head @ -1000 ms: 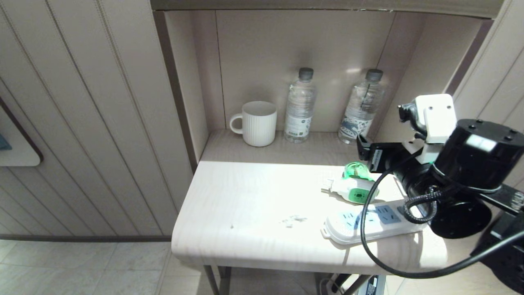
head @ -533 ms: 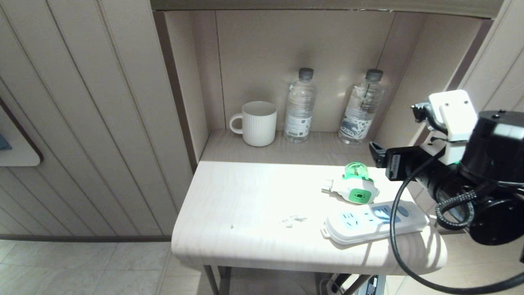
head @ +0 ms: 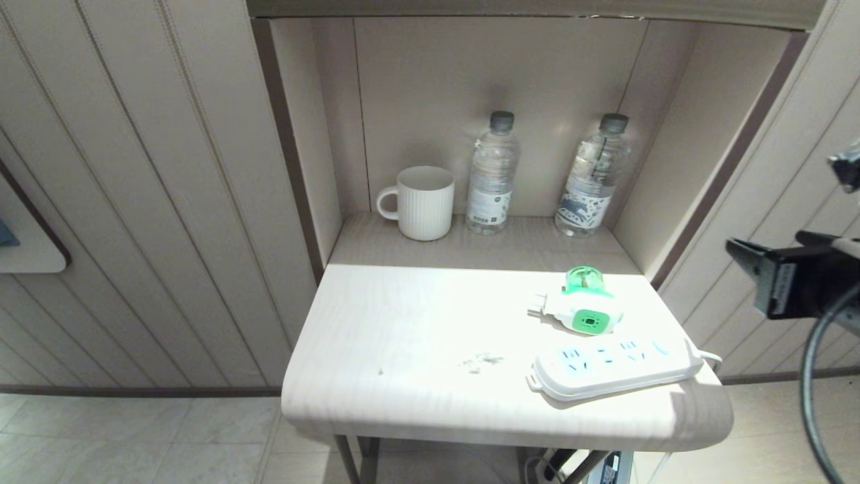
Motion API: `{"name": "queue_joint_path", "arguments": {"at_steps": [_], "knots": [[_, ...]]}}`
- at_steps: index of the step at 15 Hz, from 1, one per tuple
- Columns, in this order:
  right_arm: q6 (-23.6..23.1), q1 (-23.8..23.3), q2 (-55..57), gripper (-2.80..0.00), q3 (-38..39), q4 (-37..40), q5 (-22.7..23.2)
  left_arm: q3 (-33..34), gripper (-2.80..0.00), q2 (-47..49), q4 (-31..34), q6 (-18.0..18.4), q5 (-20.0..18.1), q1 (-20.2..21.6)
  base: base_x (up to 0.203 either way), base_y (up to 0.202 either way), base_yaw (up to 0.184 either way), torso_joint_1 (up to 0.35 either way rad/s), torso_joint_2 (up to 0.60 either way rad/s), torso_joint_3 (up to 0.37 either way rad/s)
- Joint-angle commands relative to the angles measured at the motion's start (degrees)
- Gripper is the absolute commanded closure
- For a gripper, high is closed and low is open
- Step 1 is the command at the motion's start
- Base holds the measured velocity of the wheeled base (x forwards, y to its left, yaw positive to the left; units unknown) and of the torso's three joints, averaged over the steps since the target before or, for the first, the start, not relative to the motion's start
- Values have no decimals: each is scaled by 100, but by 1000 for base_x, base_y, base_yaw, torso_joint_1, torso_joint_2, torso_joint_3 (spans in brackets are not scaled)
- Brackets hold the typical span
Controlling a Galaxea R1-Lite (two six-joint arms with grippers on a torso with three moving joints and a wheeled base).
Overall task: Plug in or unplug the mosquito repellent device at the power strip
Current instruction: Place the mosquito repellent liquid on the table
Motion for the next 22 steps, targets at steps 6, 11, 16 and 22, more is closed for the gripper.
{"name": "queue_joint_path", "arguments": {"at_steps": [6, 11, 16, 22], "knots": [[202, -2123, -3126, 0, 78, 2800, 1750, 2, 0, 8, 0, -1, 0, 3, 0, 0, 0, 0, 0, 0], [231, -2606, -4879, 0, 1454, 3388, 2614, 0, 0, 6, 0, -1, 0, 0, 0, 0, 0, 0, 0, 0], [119, -2675, -6310, 0, 3144, 2596, 2931, 4, 0, 6, 0, -1, 0, 3, 0, 0, 0, 0, 0, 0], [337, -2679, -6344, 0, 4297, 1419, 3757, 8, 0, 6, 0, -1, 0, 3, 0, 0, 0, 0, 0, 0]]}}
